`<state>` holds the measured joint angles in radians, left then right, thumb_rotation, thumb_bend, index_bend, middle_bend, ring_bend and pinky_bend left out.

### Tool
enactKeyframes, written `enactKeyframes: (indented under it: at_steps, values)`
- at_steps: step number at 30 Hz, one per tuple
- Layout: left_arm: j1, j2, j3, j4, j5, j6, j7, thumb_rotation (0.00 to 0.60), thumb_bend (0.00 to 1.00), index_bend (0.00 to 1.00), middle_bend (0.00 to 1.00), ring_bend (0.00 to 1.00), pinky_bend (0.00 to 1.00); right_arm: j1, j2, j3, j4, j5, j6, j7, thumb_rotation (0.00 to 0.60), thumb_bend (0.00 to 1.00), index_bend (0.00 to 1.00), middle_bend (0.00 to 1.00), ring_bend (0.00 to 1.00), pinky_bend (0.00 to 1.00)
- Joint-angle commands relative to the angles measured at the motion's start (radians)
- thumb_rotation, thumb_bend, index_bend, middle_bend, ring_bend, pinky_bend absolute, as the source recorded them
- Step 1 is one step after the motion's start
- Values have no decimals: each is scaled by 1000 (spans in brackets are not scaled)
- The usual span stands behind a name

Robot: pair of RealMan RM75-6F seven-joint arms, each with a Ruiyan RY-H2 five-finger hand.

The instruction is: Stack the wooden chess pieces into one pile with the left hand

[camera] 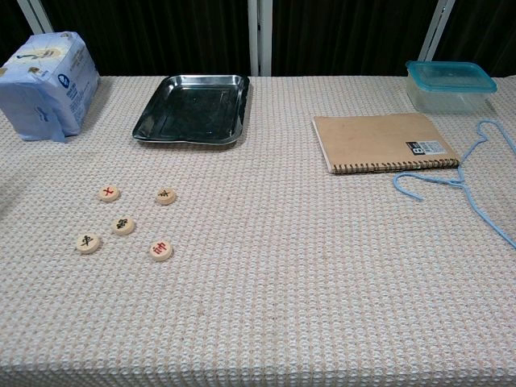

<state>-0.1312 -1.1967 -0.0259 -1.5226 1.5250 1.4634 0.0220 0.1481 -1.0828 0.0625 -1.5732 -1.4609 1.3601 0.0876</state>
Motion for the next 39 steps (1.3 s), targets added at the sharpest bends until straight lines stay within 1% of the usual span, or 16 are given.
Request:
enactKeyframes:
  at_steps: [1, 10, 15, 20, 24, 29, 33, 39]
  values:
    - [-1, -1, 1, 1, 0, -3, 0, 600, 178, 89, 18, 0, 0, 0, 1, 1, -1, 2, 0, 0, 600, 70, 0, 0, 0, 0]
    - [-4, -1, 2, -5, 13, 1, 0, 600, 177, 89, 18, 0, 0, -8, 10, 1, -6, -4, 15, 13, 600, 69, 0, 0, 0, 0]
    - [-6, 0, 11, -15, 35, 4, -44, 600, 177, 115, 19, 0, 0, -14, 18, 4, -11, -9, 30, 28, 600, 70, 0, 0, 0, 0]
    - [7, -7, 45, -16, 69, 10, -105, 600, 176, 148, 34, 0, 0, -17, 25, 5, -11, -13, 37, 47, 600, 70, 0, 0, 0, 0]
    - [12, -17, 80, -13, 97, -7, -118, 600, 175, 158, 51, 0, 0, -16, 28, 2, -1, -10, 24, 61, 600, 70, 0, 0, 0, 0]
    - [9, -55, 110, -4, 132, -24, -158, 600, 173, 191, 91, 0, 0, -26, 39, 3, -3, -19, 47, 91, 600, 69, 0, 0, 0, 0]
    - [-5, -89, 126, 3, 169, -43, -134, 600, 173, 235, 127, 0, 0, -35, 45, 1, -5, -28, 62, 104, 600, 69, 0, 0, 0, 0]
    - [-51, -144, 126, -24, 202, -107, -45, 600, 173, 246, 131, 0, 0, -44, 48, -7, -10, -45, 78, 109, 600, 69, 0, 0, 0, 0]
